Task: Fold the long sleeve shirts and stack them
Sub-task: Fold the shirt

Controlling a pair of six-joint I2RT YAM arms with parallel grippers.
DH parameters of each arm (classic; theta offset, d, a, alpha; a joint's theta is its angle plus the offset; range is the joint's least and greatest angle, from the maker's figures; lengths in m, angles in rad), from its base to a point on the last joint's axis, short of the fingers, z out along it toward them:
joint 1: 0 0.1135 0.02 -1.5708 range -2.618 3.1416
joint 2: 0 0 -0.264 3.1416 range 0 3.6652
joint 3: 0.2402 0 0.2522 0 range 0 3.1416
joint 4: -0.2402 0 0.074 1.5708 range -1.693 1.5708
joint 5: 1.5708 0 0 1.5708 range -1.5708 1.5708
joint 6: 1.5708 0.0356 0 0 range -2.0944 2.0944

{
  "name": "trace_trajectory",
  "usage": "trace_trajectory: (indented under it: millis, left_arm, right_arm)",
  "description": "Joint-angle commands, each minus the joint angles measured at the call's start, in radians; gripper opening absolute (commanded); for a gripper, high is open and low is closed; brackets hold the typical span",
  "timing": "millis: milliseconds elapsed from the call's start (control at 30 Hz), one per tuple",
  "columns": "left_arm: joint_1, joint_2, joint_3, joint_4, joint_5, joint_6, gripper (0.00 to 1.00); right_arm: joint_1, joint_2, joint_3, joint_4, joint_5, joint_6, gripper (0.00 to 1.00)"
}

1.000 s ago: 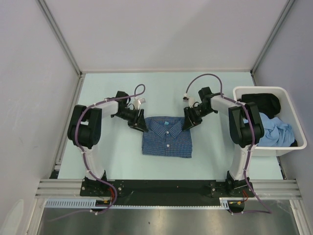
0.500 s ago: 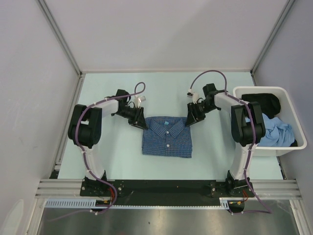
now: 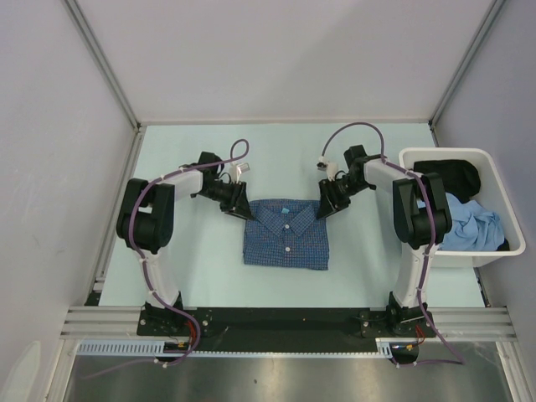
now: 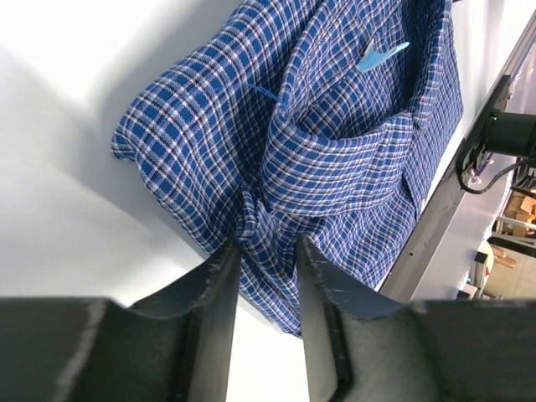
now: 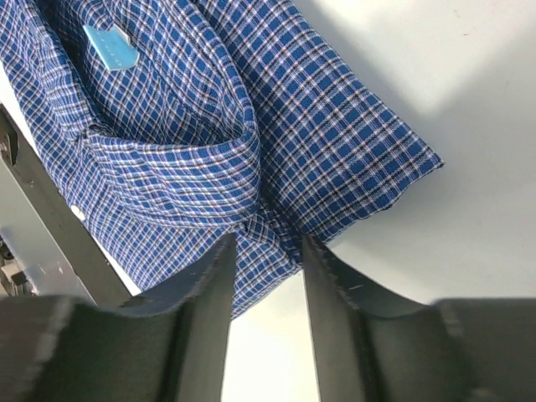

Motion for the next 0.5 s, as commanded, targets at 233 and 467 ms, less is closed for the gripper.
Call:
trace_trajectory:
  millis: [233,467]
  left_arm:
    - [-0.004,-0.070,0.022,0.016,0.008,0.061,0.13]
    - [-0.004,-0.130,0.016,0.010,-0.001,0.154,0.11]
  right_arm:
    - [0.006,-0.044,0.041,-0.026,-0.068,-0.049,0.00]
    - [-0.049,-0.096,0.024,0.053,-0.082,-0.006,0.00]
